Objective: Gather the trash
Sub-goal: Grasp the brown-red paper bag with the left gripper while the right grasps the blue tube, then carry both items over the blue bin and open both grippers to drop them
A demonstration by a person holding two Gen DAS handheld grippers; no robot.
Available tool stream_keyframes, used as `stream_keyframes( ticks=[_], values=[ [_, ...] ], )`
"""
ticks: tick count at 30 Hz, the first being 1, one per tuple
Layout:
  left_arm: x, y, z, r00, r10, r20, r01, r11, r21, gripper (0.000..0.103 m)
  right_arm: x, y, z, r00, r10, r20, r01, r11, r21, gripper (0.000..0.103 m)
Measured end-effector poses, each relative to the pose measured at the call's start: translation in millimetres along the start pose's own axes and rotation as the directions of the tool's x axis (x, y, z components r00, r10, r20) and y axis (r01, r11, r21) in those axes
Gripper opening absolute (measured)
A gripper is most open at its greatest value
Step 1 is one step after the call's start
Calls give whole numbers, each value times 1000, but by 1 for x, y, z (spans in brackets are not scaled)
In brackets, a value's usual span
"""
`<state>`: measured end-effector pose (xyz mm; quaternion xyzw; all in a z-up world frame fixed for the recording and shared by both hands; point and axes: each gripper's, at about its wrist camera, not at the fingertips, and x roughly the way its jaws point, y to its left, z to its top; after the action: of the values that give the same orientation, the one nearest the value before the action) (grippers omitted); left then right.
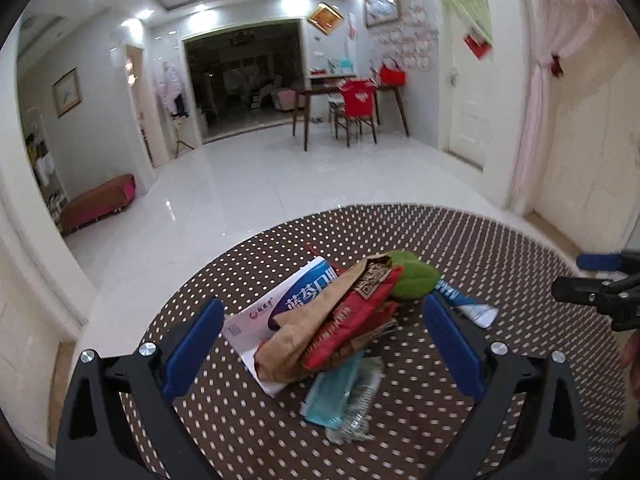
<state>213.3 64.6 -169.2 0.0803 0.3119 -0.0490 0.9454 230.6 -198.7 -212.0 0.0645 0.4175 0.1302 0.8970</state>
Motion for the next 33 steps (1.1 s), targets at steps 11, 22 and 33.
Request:
stream_keyframes(
  ticks=[11,22,33],
  values=[
    [36,-8,3,991,-100,-89,107,991,74,39,56,18,8,998,27,-63,-32,996,-87,97],
    [-18,0,3,995,-95,21,96,995,-30,28,97,60,8,999,-13,-52,-2,964,-264,21],
    [-64,-3,-2,988,-123,91,136,979,-151,28,21,9,-27,997,79,1,-78,991,-112,17]
  ],
)
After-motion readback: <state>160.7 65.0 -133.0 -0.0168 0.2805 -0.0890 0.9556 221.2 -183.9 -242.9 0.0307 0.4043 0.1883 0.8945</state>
